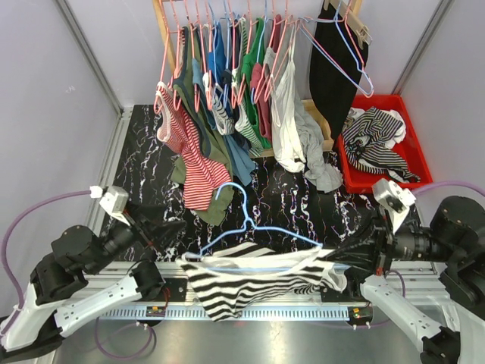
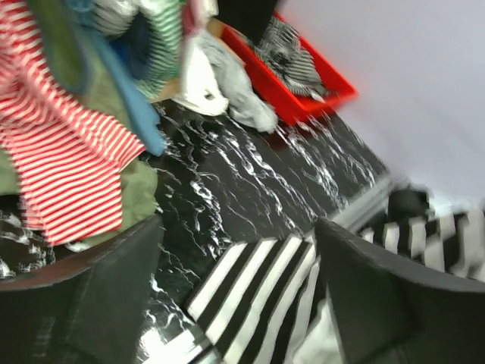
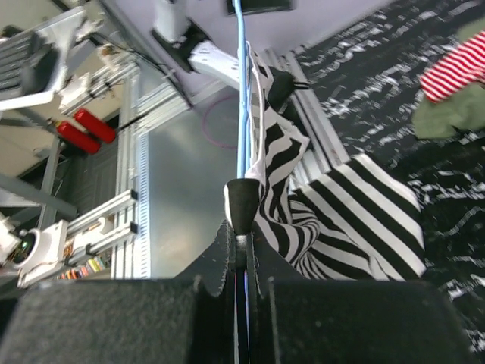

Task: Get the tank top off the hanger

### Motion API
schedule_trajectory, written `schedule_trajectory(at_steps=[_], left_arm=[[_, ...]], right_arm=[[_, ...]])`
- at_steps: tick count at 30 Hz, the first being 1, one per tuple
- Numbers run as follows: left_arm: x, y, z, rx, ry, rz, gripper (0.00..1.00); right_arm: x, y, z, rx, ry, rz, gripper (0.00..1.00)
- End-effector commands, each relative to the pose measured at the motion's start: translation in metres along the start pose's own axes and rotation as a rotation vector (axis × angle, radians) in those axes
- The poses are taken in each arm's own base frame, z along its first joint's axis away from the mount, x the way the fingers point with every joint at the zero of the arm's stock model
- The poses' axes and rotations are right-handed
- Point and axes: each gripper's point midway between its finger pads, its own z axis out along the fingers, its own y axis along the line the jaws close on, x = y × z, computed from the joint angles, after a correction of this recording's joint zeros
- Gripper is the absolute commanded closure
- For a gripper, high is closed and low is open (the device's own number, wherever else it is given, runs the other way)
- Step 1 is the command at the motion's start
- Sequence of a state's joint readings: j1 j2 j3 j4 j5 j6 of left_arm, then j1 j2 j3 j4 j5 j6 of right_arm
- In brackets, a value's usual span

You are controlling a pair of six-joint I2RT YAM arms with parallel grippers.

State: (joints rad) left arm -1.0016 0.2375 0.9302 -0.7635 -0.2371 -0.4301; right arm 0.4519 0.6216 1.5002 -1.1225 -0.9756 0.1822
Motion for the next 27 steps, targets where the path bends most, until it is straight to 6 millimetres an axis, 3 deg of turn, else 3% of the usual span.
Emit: schedule_trajectory(at_steps=[1, 4, 7, 10, 13, 19, 22, 25, 27], left_arm=[[0.015, -0.051, 0.004, 0.272, 0.138, 0.08, 0.01], [0.021, -0.057, 0.006, 0.313, 0.175, 0.125, 0.01], [0.01, -0.048, 0.001, 0.276, 0.103, 0.153, 0.01], [0.013, -0.041, 0.0, 0.259, 0.091, 0.179, 0.01], [0.03, -0.02, 0.011, 0.152, 0.159, 0.187, 0.01], [0.047, -0.01, 0.045, 0.05, 0.273, 0.218, 0.01], [0.045, 0.0, 0.06, -0.034, 0.291, 0.239, 0.01], [0.042, -0.008, 0.069, -0.004, 0.284, 0.251, 0.03], [0.044, -0.01, 0.073, 0.009, 0.287, 0.255, 0.11]], right_arm=[[-0.008, -0.04, 0.01, 0.144, 0.015, 0.034, 1.0], [-0.012, -0.055, 0.01, 0.227, 0.018, 0.04, 1.0], [-0.022, -0.07, 0.007, 0.323, 0.02, 0.041, 1.0], [-0.03, -0.07, 0.01, 0.318, 0.03, 0.036, 1.0], [-0.034, -0.066, 0.012, 0.291, 0.039, 0.032, 1.0], [-0.034, -0.069, 0.022, 0.26, 0.064, 0.059, 1.0], [-0.035, -0.066, 0.024, 0.238, 0.066, 0.058, 1.0], [-0.037, -0.065, 0.023, 0.238, 0.057, 0.045, 1.0], [-0.038, -0.064, 0.021, 0.24, 0.054, 0.041, 1.0]])
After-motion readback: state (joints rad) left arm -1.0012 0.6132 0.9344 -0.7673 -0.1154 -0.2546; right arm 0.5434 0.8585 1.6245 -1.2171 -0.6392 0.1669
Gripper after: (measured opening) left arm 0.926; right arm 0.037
